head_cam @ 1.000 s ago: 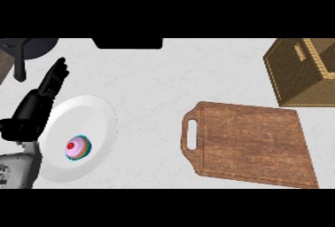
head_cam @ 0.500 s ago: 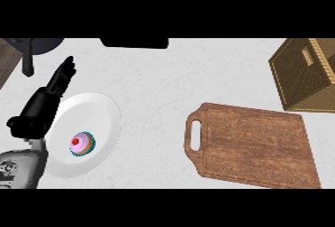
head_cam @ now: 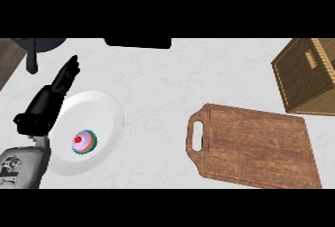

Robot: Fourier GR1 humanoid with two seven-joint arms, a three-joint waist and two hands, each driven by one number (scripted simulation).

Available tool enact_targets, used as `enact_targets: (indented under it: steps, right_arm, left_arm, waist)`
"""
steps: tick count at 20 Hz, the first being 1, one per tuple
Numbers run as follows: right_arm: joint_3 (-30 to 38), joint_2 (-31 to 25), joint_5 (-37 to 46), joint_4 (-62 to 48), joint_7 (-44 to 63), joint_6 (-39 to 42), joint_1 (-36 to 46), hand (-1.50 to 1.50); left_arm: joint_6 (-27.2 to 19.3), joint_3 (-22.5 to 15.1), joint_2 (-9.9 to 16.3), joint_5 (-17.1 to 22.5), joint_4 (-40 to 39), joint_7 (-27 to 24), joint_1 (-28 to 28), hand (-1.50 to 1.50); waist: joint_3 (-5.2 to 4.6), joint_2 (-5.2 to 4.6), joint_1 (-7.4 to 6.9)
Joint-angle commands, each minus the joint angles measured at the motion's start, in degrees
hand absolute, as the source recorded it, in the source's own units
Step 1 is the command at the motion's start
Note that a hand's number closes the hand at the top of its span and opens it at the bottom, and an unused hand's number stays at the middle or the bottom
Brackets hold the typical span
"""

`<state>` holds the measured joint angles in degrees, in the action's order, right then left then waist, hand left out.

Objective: Pick the bell pepper from the cutting board and place it in the basket

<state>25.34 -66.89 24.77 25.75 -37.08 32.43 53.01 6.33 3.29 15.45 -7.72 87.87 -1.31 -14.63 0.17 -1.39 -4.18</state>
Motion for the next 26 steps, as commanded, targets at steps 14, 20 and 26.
enact_targets:
  steps: [14,20,26]
  right_arm:
    - [-14.25,7.58,5.44,-3.06,5.28,12.15,14.66,1.5]
    - [-21.33,8.74,12.2,-1.69,6.23,6.32,15.22,1.5]
    - [-26.44,7.02,18.65,-3.28,-0.53,-2.02,13.11,1.5]
  left_arm:
    - [-2.03,-0.86,-1.83,-1.98,0.83,1.25,0.89,0.0]
    - [0.34,0.65,-0.21,-0.11,0.3,2.46,-0.31,0.0]
    - [0.62,0.57,-0.22,0.07,2.89,2.45,0.98,0.0]
  waist:
    - [-0.1,0.46,1.06]
    - [-0.1,0.32,1.29]
    - [-0.05,0.22,0.79]
